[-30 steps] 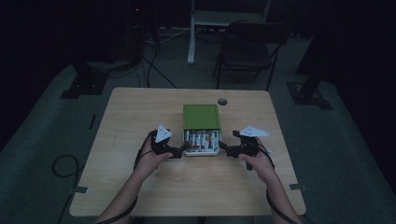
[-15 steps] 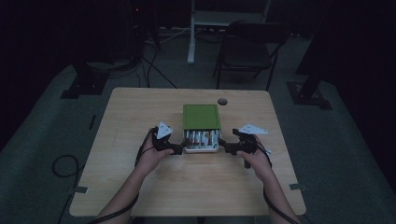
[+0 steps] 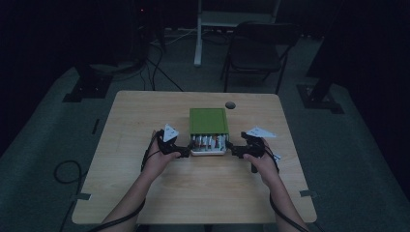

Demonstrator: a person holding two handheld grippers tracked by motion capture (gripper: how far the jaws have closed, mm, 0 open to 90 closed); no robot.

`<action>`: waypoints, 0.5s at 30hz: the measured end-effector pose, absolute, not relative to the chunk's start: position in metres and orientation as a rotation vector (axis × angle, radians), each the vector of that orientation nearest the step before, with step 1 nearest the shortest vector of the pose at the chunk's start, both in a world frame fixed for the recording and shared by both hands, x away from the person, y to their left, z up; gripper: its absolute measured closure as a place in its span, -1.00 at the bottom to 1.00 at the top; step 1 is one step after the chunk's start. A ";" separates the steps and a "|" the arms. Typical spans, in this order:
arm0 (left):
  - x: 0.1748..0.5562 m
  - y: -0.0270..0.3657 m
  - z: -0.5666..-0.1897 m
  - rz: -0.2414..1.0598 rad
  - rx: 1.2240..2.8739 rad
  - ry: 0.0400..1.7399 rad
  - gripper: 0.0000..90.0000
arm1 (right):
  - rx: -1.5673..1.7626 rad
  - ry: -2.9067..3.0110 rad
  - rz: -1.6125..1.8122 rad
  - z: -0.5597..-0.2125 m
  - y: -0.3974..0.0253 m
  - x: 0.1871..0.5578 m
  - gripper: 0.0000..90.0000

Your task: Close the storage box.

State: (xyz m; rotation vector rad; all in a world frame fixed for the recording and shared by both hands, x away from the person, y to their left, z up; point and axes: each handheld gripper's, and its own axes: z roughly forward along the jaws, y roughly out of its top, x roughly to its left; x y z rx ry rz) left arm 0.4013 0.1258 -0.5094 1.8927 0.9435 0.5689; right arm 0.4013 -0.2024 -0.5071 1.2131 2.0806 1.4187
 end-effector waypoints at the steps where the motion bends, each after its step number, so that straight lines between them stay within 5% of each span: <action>1: 0.401 0.126 -0.510 0.566 1.891 0.950 -0.99 | 1.214 2.079 1.415 -0.507 -0.202 0.401 -0.75; 15: 0.397 0.127 -0.510 0.543 1.890 0.932 -0.99 | 1.204 2.091 1.398 -0.507 -0.197 0.398 -0.72</action>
